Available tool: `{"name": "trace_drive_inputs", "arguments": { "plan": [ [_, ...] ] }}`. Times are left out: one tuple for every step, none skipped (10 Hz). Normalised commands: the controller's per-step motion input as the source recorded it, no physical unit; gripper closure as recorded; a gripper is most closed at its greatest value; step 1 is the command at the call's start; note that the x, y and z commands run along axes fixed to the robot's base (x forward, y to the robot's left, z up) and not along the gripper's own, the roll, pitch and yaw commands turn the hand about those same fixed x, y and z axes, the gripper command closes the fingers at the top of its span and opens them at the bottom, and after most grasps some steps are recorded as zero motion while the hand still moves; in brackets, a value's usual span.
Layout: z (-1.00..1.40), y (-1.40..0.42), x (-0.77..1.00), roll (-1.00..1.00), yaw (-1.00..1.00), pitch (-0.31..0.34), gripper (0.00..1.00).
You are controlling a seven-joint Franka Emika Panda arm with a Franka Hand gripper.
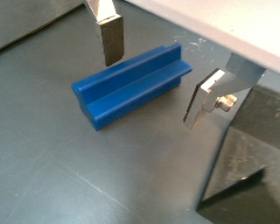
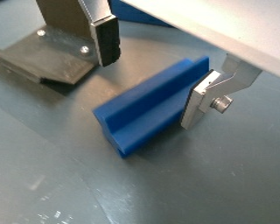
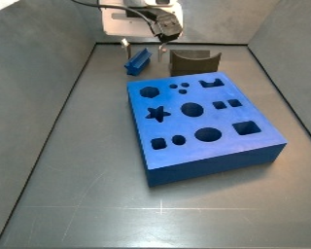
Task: Pick up the star object. Move up. Place the star object on the fixture. Regrasp the star object. Move to above the board. Insert the star object.
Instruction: Pick up the star object.
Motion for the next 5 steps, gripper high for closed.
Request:
{"name": "trace_drive_inputs", "arguments": {
  "plan": [
    [-0.21, 0.00, 0.00, 0.00, 0.00, 0.000, 0.00],
    [0.00, 0.00, 0.00, 0.00, 0.00, 0.000, 1.00],
    [-0.01, 0.00, 0.00, 0.00, 0.00, 0.031, 1.00],
    [-0.03, 0.00, 0.00, 0.00, 0.00, -0.011, 1.00],
    [-0.11, 0.00, 0.00, 0.00, 0.00, -0.040, 1.00]
  ]
}}
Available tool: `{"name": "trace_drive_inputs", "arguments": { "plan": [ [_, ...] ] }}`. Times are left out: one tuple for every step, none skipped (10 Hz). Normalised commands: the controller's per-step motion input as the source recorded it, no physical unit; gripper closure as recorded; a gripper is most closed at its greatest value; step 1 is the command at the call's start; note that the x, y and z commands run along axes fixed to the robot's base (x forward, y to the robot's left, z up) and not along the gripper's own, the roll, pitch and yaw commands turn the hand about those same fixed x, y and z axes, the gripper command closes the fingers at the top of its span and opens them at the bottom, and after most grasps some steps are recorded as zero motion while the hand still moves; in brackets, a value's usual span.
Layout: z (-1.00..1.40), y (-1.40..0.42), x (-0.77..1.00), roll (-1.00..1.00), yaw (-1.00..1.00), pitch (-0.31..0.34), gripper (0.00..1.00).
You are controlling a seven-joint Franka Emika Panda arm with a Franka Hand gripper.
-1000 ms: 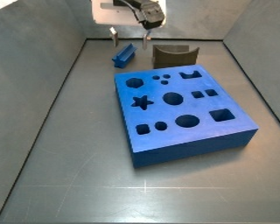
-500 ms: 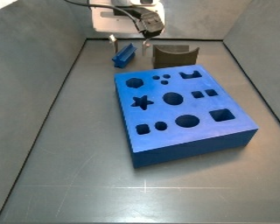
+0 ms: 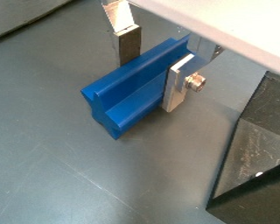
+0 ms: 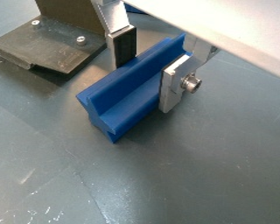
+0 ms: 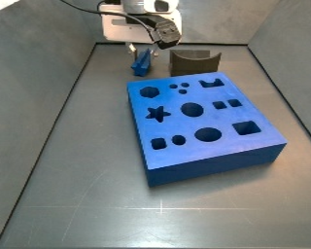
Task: Pick up the star object. Move up. Place the star object on the fixture. Regrasp the star object. Move to above the board. Insert the star object.
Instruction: Pick up the star object.
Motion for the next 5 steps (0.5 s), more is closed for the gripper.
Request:
{"name": "trace_drive_inputs", "arguments": {
  "plan": [
    [0.00, -0.01, 0.00, 0.00, 0.00, 0.000, 1.00],
    [0.00, 0.00, 0.19, 0.00, 0.00, 0.154, 1.00],
    [-0.03, 0.00, 0.00, 0.00, 0.00, 0.000, 1.00],
    [-0.04, 0.00, 0.00, 0.00, 0.00, 0.000, 1.00],
    [0.00, 0.00, 0.00, 0.00, 0.00, 0.000, 1.00]
  ]
}}
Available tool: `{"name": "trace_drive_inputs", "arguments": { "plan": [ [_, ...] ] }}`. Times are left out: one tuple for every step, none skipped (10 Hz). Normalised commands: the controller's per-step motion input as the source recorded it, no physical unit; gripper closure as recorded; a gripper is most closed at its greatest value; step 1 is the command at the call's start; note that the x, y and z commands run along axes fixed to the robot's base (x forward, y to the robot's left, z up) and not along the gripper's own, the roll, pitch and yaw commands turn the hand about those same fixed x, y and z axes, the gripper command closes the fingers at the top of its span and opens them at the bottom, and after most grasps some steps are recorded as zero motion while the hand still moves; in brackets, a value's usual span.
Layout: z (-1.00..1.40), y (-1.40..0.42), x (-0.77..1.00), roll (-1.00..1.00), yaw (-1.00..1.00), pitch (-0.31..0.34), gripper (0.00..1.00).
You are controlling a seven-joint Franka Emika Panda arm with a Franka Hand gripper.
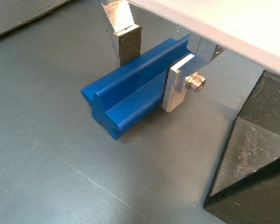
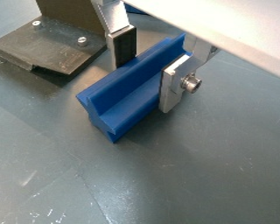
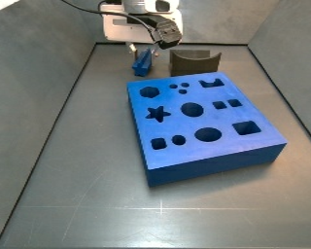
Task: Pick up the star object. Move up. Place the star object on the fixture. Regrasp the star object. Move to above the board. Insert the star object.
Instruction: Pick up the star object, then move up.
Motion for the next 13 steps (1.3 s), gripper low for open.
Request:
{"name": "trace_drive_inputs", "arguments": {
  "plan": [
    [0.00, 0.00, 0.00, 0.00, 0.00, 0.000, 1.00],
    [0.00, 0.00, 0.00, 0.00, 0.00, 0.000, 1.00],
    [0.00, 0.00, 0.00, 0.00, 0.00, 0.000, 1.00],
    [0.00, 0.00, 0.00, 0.00, 0.00, 0.000, 1.00],
    [0.00, 0.00, 0.00, 0.00, 0.00, 0.000, 1.00],
    [0.00, 0.00, 0.00, 0.00, 0.00, 0.000, 1.00],
    [0.00, 0.00, 0.00, 0.00, 0.00, 0.000, 1.00],
    [0.00, 0.00, 0.00, 0.00, 0.00, 0.000, 1.00],
    [0.00, 0.00, 0.00, 0.00, 0.00, 0.000, 1.00],
    [0.00, 0.00, 0.00, 0.00, 0.00, 0.000, 1.00],
    [0.00, 0.00, 0.00, 0.00, 0.00, 0.000, 1.00],
    [0.86, 0.00, 0.00, 0.00, 0.00, 0.000, 1.00],
    [0.88, -0.02, 0.02, 0.00, -0.03, -0.016, 1.00]
  ]
}}
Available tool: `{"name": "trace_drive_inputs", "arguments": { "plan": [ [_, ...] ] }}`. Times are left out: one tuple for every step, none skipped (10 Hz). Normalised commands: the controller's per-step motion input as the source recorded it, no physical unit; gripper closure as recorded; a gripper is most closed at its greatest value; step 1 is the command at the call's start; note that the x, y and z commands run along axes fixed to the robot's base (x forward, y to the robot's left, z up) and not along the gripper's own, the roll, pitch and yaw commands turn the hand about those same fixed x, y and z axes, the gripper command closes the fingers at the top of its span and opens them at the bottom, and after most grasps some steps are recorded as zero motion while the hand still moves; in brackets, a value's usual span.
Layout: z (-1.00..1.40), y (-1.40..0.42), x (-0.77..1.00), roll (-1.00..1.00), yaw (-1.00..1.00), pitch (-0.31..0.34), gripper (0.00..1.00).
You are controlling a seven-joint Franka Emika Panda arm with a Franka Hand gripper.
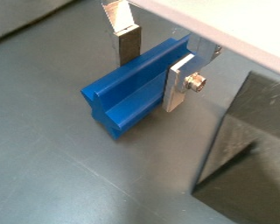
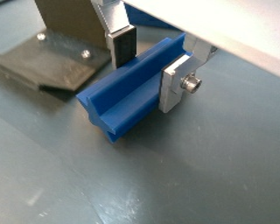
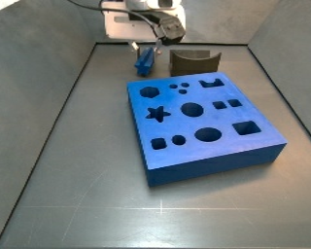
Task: Pick up the star object. Move up. Place the star object on the fixture. Regrasp the star object. Move to above the board. Insert the star object.
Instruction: Move up, then place the star object on the fixture.
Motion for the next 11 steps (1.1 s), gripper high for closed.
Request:
{"name": "trace_drive_inputs", "arguments": {
  "plan": [
    [0.79, -0.02, -0.01, 0.00, -0.03, 0.011, 1.00],
    [0.63, -0.02, -0.03, 0.00, -0.02, 0.023, 1.00],
    [0.50, -0.01, -0.03, 0.00, -0.02, 0.031, 1.00],
    [0.30, -0.01, -0.02, 0.00, -0.01, 0.039, 1.00],
    [1.00, 0.00, 0.00, 0.00, 0.00, 0.000, 1.00],
    [1.00, 0.00, 0.01, 0.00, 0.00, -0.011, 1.00],
    [1.00, 0.00, 0.00, 0.00, 0.00, 0.018, 1.00],
    [1.00, 0.00, -0.01, 0.00, 0.00, 0.020, 1.00],
    [1.00, 0.00, -0.02, 0.00, 0.00, 0.026, 1.00],
    [1.00, 0.00, -0.02, 0.00, 0.00, 0.028, 1.00],
    [0.90, 0.00, -0.02, 0.00, 0.00, 0.035, 1.00]
  ]
}}
